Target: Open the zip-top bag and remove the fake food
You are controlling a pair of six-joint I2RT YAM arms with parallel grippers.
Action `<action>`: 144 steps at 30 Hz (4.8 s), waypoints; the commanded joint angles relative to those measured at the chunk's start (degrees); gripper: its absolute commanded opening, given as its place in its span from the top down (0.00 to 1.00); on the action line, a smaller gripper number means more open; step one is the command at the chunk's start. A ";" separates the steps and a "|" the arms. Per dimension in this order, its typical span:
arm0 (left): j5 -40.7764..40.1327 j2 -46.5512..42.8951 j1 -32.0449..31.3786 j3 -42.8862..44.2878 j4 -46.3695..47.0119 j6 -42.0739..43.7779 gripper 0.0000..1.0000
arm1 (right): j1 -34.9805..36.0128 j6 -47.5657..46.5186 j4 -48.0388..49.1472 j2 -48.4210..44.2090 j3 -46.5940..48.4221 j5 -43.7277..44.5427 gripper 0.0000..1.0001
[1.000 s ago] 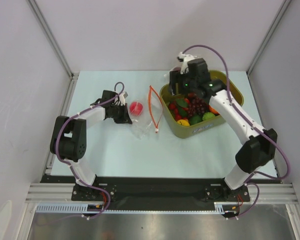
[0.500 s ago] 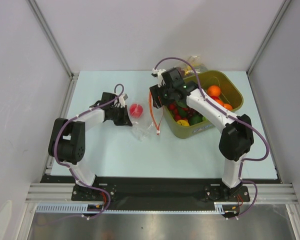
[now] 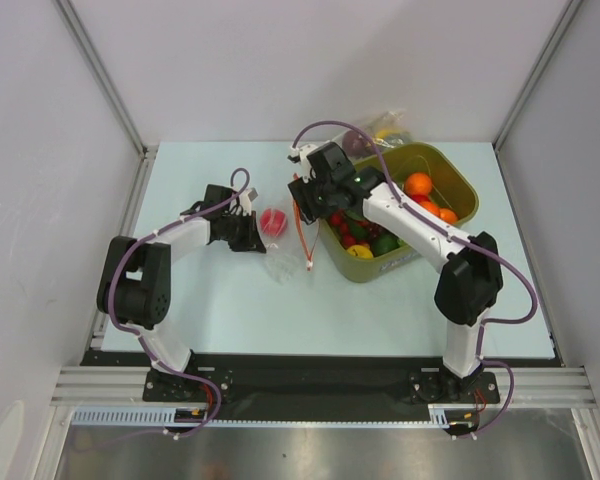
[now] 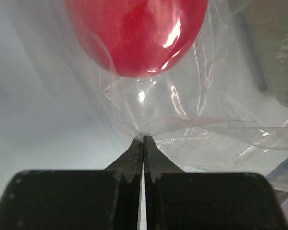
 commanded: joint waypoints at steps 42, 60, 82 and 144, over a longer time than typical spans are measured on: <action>2.33 -4.10 -0.82 -2.38 2.29 1.38 1.00 | 1.26 -0.31 5.87 -5.69 -1.82 4.17 0.59; 2.77 -3.93 -0.91 -2.12 2.46 1.11 1.00 | -0.24 1.53 6.92 -8.34 -4.90 5.41 0.59; 2.59 -4.28 -1.88 -2.91 2.11 1.82 1.00 | 3.10 -0.05 8.94 -2.01 -1.74 1.03 0.59; 11.74 5.13 4.98 -3.00 22.42 -12.16 0.91 | 1.61 11.64 20.72 10.38 -5.78 -5.93 0.43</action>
